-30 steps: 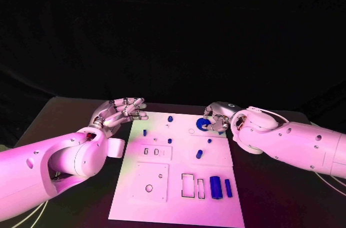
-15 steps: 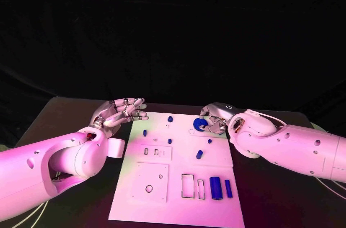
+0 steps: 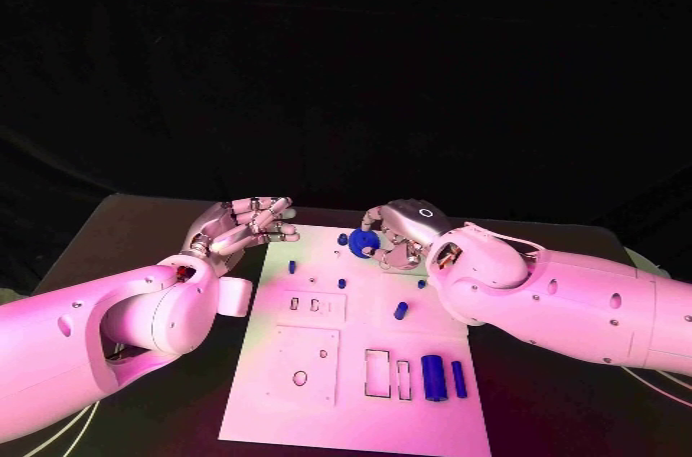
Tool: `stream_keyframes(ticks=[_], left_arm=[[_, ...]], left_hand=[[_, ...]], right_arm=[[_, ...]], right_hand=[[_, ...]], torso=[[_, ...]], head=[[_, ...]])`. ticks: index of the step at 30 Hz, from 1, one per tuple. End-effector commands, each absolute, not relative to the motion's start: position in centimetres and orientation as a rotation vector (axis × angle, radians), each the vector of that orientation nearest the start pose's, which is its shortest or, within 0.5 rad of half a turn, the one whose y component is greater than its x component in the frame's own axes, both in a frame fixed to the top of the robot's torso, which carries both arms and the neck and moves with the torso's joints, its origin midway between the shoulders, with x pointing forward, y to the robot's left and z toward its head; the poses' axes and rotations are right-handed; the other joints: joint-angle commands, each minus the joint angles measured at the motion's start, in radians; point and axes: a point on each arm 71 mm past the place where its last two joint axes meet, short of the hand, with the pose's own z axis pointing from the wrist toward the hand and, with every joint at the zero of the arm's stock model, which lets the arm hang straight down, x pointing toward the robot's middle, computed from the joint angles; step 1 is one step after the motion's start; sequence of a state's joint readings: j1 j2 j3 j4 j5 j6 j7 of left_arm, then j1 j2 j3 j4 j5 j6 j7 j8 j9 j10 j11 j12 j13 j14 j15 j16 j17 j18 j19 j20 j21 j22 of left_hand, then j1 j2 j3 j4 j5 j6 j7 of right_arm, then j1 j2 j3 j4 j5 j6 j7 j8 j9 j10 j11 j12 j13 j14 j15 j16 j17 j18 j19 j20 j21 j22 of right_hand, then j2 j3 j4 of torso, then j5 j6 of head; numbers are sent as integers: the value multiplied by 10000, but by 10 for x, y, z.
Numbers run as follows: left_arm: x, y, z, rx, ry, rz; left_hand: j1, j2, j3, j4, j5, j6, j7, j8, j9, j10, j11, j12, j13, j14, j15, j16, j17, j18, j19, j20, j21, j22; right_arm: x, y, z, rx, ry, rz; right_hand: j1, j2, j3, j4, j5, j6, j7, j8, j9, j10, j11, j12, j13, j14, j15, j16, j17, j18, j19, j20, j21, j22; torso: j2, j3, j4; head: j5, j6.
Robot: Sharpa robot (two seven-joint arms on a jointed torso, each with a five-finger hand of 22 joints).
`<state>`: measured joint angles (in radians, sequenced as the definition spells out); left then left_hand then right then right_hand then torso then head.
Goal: Assemble the parts on the task board
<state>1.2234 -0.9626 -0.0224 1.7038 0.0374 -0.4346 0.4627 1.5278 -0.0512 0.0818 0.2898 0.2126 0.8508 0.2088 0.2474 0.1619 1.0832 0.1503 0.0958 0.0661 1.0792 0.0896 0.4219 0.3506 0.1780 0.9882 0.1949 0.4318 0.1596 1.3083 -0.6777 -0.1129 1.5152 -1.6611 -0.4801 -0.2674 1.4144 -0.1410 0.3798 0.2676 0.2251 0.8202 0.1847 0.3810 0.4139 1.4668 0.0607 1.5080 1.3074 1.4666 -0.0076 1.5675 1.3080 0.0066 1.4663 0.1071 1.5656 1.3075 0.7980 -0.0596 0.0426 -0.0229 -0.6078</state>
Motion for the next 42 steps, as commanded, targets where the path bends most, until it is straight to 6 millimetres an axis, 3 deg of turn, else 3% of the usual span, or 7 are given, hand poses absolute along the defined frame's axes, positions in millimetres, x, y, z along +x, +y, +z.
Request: stream_keyframes(ticks=[1, 17, 27, 42], left_arm=[[462, 219, -143, -11054, 12872, -15806], [462, 216, -142, -11041, 12914, -15875], [462, 216, -142, -11045, 12943, -15898], [461, 217, -143, -11062, 12987, -15904]], left_hand=[[46, 5, 47, -6, -28, 20, 57, -45, -15, 0, 33, -33, 11, -17, 46, -30, 9, 44, -1, 10, 69, -2], [40, 7, 56, -2, -29, 23, 58, -52, -18, 5, 34, -44, 12, -22, 48, -34, 21, 43, -4, 12, 69, -3], [43, 12, 65, -3, -27, 24, 57, -56, -19, 7, 34, -50, 12, -25, 49, -37, 27, 43, -6, 12, 70, -4], [52, 18, 80, -6, -22, 24, 56, -63, -22, 7, 34, -60, 11, -30, 49, -41, 36, 43, -9, 12, 70, -5]], right_arm=[[492, -111, -141, -3373, 13537, 5695], [499, -75, -168, -3716, 13946, 5718], [502, -72, -177, -3746, 14221, 5514], [508, -71, -177, -3456, 14042, 5211]], right_hand=[[-65, 10, 92, -17, 36, 814, -533, 40, 24, 478, -81, 60, 1953, 1042, -45, 33, 2628, -66, 1045, -85, 52, 2633], [-92, -1, 126, -20, 34, 804, -526, 6, 13, 475, -78, 55, 1949, 1042, -47, 33, 2628, -66, 1045, -89, 52, 2633], [-113, -27, 145, -27, 30, 793, -519, -21, 5, 465, -73, 44, 1937, 1042, -46, 33, 2628, -66, 1045, -90, 52, 2633], [-241, -120, 232, -36, -21, 706, -462, -176, -41, 381, -29, -42, 1843, 1042, -16, 33, 2628, -66, 1045, -77, 52, 2633]], torso=[[6, -12, 21], [28, 12, 16], [15, 22, -34], [11, 18, 0]], head=[[-13, -13], [63, -74], [112, -116], [57, -68]])
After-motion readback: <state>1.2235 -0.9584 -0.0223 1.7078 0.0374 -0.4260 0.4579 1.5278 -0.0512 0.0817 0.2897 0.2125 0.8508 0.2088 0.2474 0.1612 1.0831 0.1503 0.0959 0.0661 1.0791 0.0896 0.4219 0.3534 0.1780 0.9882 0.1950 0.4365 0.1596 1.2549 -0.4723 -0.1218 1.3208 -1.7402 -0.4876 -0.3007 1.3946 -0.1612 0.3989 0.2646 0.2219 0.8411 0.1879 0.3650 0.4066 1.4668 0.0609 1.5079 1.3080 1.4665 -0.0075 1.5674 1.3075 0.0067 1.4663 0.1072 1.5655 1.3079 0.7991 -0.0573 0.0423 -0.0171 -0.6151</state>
